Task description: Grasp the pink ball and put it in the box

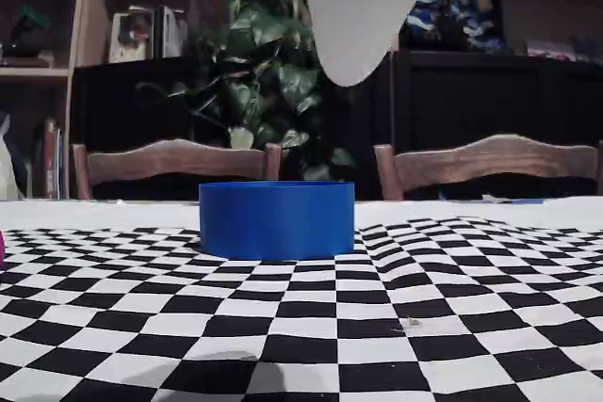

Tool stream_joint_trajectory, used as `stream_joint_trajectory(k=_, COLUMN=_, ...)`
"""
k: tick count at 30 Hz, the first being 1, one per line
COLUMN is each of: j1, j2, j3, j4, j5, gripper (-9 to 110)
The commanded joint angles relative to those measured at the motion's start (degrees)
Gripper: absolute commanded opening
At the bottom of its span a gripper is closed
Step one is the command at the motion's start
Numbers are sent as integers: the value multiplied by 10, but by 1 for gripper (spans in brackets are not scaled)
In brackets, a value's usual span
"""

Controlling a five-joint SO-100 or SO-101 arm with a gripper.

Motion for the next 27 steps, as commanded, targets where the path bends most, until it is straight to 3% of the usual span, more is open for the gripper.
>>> stream_joint_trajectory(k=1, j1=4, j2=-6, j3=3, j4=-28, j5=-118, gripper=7)
stream_joint_trajectory(k=4, j1=-2, j2=-7, j3=4, j4=-49, j5=-232, gripper=12)
stream_joint_trajectory(k=12, j1=3, j2=-10, j3=4, j4=-87, j5=-543, gripper=12)
stream_joint_trajectory(k=14, j1=2, j2=-10, j3=4, j4=-114, j5=-573, gripper=21)
stream_joint_trajectory(k=22, j1=3, j2=-10, j3=4, j4=-179, j5=-719, gripper=21)
stream_joint_trajectory(k=27, j1=3, j2=-11, j3=4, j4=-197, j5=-753, gripper=21)
